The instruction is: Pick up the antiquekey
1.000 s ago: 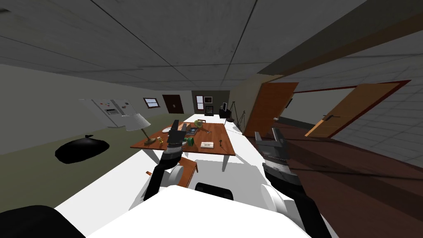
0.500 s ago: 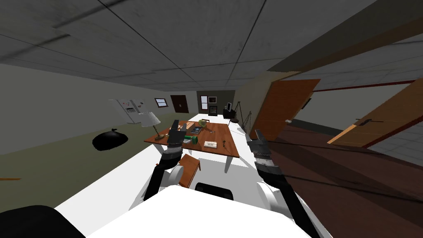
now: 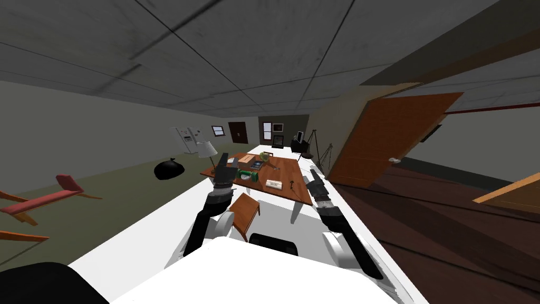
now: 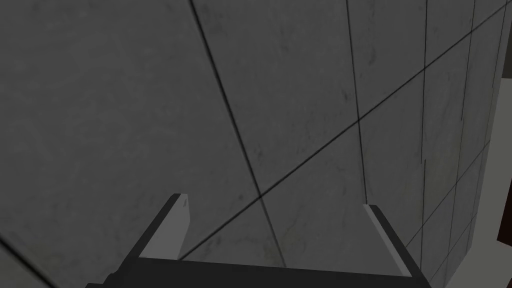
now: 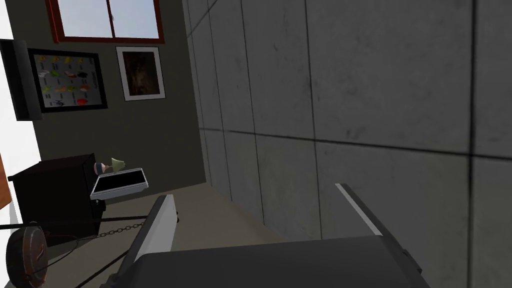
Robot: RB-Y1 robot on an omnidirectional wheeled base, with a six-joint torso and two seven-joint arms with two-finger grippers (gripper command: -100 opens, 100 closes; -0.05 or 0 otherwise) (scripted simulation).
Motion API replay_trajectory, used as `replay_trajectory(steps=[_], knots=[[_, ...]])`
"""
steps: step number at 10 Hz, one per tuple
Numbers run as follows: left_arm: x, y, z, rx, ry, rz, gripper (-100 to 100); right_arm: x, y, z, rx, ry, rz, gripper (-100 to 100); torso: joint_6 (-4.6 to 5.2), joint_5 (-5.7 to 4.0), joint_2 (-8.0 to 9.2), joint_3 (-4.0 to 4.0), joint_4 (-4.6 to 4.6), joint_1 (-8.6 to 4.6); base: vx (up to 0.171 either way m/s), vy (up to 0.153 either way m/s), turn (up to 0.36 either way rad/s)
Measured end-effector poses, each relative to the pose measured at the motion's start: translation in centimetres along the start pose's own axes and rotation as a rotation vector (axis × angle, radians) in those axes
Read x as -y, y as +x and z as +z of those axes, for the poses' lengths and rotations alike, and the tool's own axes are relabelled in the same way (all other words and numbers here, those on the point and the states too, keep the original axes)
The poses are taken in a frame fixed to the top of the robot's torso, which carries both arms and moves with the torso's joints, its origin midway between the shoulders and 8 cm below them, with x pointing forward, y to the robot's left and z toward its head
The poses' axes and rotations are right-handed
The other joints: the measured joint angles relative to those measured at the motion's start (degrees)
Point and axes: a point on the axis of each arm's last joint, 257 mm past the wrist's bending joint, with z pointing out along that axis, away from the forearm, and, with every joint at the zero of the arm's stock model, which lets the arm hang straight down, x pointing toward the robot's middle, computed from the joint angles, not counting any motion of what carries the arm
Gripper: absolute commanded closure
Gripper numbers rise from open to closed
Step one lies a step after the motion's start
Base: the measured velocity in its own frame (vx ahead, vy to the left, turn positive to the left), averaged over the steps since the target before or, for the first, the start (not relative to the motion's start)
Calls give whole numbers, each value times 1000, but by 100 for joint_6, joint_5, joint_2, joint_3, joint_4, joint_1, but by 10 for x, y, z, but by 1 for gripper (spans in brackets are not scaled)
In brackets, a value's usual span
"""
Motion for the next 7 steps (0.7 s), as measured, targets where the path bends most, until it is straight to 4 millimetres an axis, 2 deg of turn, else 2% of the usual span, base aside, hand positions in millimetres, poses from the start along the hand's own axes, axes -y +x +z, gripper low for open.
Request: replay_trajectory(steps=[3,4,6,7], knots=[[0,0,0,0,0,0,0,49,17,-2,-74,113,-13,-100,-5,1,-1,-1,0,3,-18,14,287],[0,0,0,0,0,0,0,66,23,-5,-103,158,-22,-100,-2,1,0,0,0,2,-13,8,64],[0,0,0,0,0,0,0,91,33,-7,-136,219,-37,-100,-4,1,-1,-1,0,3,-17,12,254],[0,0,0,0,0,0,0,108,36,-11,-163,265,-53,-100,-2,1,0,0,0,2,-13,5,93]])
